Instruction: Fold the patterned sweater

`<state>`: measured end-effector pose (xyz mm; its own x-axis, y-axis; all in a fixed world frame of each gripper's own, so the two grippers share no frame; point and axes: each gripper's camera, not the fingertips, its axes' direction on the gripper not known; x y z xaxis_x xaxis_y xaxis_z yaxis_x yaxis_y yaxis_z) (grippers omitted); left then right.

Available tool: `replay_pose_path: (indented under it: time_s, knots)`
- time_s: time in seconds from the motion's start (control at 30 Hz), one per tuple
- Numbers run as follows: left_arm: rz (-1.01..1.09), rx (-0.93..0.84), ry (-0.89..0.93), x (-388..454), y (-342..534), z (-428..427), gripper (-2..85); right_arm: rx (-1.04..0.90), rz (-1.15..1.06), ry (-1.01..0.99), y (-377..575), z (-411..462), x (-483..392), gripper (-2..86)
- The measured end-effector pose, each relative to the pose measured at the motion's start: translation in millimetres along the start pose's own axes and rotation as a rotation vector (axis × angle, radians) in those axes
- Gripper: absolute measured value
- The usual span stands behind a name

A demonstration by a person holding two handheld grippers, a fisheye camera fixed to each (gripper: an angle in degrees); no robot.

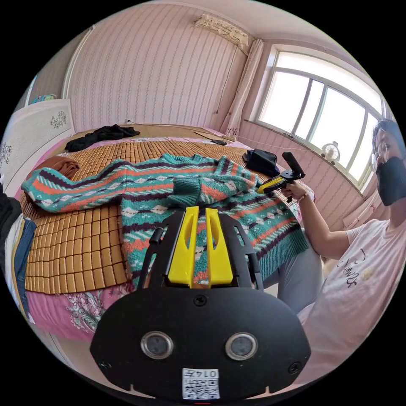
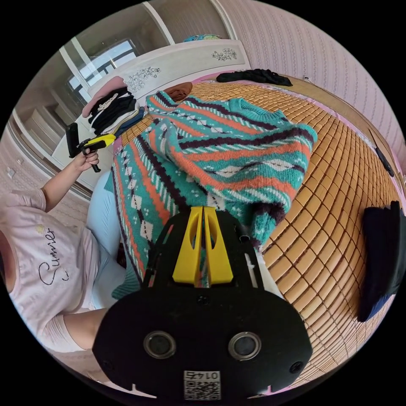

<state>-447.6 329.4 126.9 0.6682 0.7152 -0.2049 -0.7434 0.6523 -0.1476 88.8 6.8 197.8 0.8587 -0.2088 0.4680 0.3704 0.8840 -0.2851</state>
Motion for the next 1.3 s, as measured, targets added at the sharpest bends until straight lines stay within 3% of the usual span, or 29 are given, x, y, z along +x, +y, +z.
replay_pose_path:
  time_s: [0.13, 0.3, 0.4, 0.47, 0.5, 0.63, 0.77, 0.87, 0.93, 1.07, 1.2, 1.3]
  knots:
    - [-0.046, -0.011, -0.043, -10.6, -11.5, 6.5, 5.6, 0.104, 0.000, 0.017, -6.8, -19.4, 0.2, -0.5]
    - [-0.175, -0.089, -0.116, -40.7, -59.7, 73.4, 9.7, 0.300, 0.031, 0.025, -22.7, -31.5, -5.6, 2.9]
    - [-0.212, -0.108, -0.133, -51.3, -84.3, 110.3, 12.9, 0.257, 0.006, 0.065, -37.0, -19.2, -15.0, 5.9]
    - [-0.231, -0.230, -0.058, -55.9, -93.6, 140.3, 12.7, 0.176, -0.012, 0.067, -46.0, -4.4, -17.1, 5.2]
    - [-0.233, -0.327, 0.003, -56.6, -94.8, 159.4, 11.8, 0.155, -0.015, 0.063, -47.5, -1.1, -16.9, 4.7]
    - [-0.166, -0.357, -0.011, -47.6, -97.9, 163.4, 6.2, 0.094, -0.053, 0.028, -52.2, 5.2, -18.6, 1.3]
    - [-0.167, -0.194, 0.061, -41.6, -106.3, 130.9, 4.5, 0.095, -0.080, 0.060, -57.3, 1.9, -29.7, 0.3]
    - [0.082, 0.093, 0.128, -2.6, -108.1, 73.3, 4.5, 0.089, -0.120, 0.098, -58.4, -0.1, -42.3, 0.0]
    - [0.197, 0.158, 0.142, 20.0, -93.9, 45.1, 4.7, 0.094, -0.144, 0.097, -58.2, -3.2, -49.3, 0.0]
    - [0.136, -0.041, 0.033, 27.0, -25.6, 32.6, 6.1, 0.020, -0.186, 0.095, -61.9, 1.6, -62.4, 0.4]
    - [0.038, -0.225, 0.098, 27.1, 35.3, 38.1, 6.0, -0.064, -0.240, 0.119, -67.7, 11.7, -80.9, 2.2]
    - [0.030, -0.236, 0.082, 33.3, 43.6, 26.8, 5.3, -0.106, -0.280, 0.151, -71.2, 17.0, -98.3, 4.2]
